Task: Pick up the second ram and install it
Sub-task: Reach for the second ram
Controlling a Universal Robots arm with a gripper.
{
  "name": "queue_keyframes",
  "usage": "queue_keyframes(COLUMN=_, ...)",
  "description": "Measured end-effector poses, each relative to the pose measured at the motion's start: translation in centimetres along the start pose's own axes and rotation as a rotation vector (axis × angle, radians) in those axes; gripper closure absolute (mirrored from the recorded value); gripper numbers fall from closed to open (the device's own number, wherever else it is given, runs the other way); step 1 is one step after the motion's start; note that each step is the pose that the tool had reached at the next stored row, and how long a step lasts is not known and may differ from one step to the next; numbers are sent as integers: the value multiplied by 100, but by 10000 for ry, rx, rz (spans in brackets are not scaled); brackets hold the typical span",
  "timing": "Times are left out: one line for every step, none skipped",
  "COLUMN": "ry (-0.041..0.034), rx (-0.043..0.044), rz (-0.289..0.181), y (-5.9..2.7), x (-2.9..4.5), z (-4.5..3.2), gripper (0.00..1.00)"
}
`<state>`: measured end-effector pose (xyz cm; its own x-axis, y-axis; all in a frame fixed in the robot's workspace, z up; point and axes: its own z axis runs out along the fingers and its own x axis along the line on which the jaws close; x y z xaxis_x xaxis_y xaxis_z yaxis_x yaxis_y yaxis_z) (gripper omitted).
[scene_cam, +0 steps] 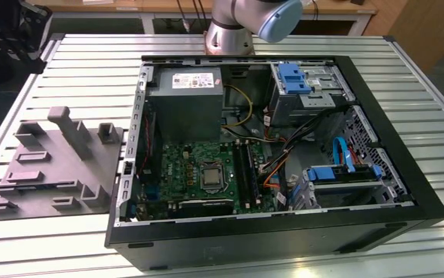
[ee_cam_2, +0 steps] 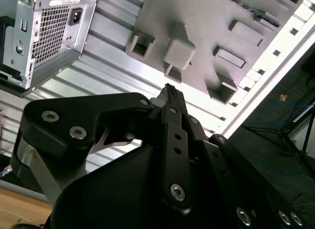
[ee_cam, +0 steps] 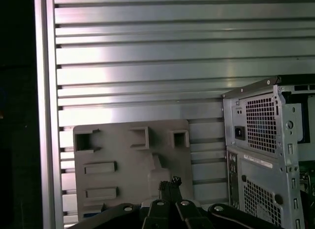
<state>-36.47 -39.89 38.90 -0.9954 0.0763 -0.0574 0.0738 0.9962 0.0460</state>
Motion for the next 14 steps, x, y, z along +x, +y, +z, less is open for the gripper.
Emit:
queue_keyframes(ry=-1, rx=7, rz=-1, y=-2, x=20, z=3, gripper=90)
queue_keyframes(ry=-2, rx=17, rz=-1, y=-3, x=37, z=7, gripper=90)
queue_keyframes(ry=-3, rx=29, rz=-1, y=-5, x=53, z=10, gripper=90)
queue_keyframes(ry=-4, rx=40, rz=-2, y=-6, x=69, z=14, gripper=90)
queue_keyframes(ry=-5, rx=52, rz=-3, y=-8, x=86, z=18, gripper=90)
queue_keyframes(ry=-6, rx=64, rz=-4, y=-10, x=104, z=22, gripper=90)
queue_keyframes(ry=-7, rx=76, rz=-5, y=-11, x=122, z=25, gripper=90)
queue_keyframes(ry=-6, rx=87, rz=-6, y=-13, x=142, z=28, gripper=90)
queue_keyframes(ry=-8, rx=96, rz=-6, y=-15, x=162, z=32, gripper=90)
queue_keyframes(ry=-9, rx=104, rz=-7, y=-18, x=182, z=35, gripper=90)
queue_keyframes(ry=-8, rx=111, rz=-6, y=-21, x=198, z=38, gripper=90)
queue_keyframes(ry=-9, rx=116, rz=-7, y=-25, x=213, z=42, gripper=90)
queue_keyframes(ry=-9, rx=120, rz=-7, y=-31, x=226, z=45, gripper=90)
queue_keyframes(ry=-9, rx=123, rz=-9, y=-38, x=236, z=49, gripper=90)
